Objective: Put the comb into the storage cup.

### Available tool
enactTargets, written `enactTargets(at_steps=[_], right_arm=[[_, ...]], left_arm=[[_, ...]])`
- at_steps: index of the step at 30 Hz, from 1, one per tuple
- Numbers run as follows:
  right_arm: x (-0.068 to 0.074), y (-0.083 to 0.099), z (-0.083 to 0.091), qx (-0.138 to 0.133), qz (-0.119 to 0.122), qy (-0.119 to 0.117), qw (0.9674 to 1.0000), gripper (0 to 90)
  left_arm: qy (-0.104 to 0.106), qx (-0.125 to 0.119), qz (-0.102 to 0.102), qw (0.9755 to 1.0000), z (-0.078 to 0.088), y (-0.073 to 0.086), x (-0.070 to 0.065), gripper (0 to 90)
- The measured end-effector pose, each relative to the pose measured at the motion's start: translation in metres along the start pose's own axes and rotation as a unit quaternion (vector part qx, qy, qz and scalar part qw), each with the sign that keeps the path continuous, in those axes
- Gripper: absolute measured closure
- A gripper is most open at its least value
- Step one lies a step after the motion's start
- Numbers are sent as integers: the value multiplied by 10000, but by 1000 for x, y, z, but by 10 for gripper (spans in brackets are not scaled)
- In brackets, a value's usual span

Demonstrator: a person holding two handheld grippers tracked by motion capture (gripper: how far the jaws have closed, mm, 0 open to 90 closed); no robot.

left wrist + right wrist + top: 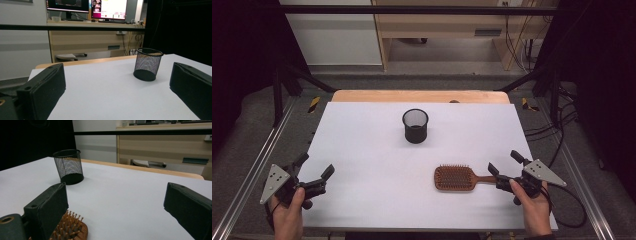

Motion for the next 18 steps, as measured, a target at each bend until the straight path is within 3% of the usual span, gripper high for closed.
enactTargets(at_steps=[6,7,8,12,15,18], right_arm=[[-1,1,0,72,18,78,9999,55],[-2,1,0,131,89,229,9996,60],[-2,1,0,131,89,229,9996,60],[-3,-15,-6,250,301,583,9975,49],[-2,-24,-12,343,407,617,9967,54],[-3,-45,-22,334,433,684,9962,53]], left_arm=[[17,24,-29,10000,-1,0,-2,6],[16,42,-42,10000,-1,1,-2,6],[16,42,-42,10000,-1,1,-2,6],[-7,44,-22,10000,0,1,-1,6],[-9,46,-18,10000,0,1,-1,6],[-17,51,7,10000,0,1,1,6]])
Point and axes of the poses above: each handheld gripper's, and its own axes: z roughly backward along the jaws, y roughly out of its underside, x roughly to its left, the point moved 7 cm from there along -z, roughly forward along the jaws, and after that the axes turned 5 degrees about -z, right-handed, at the moved point
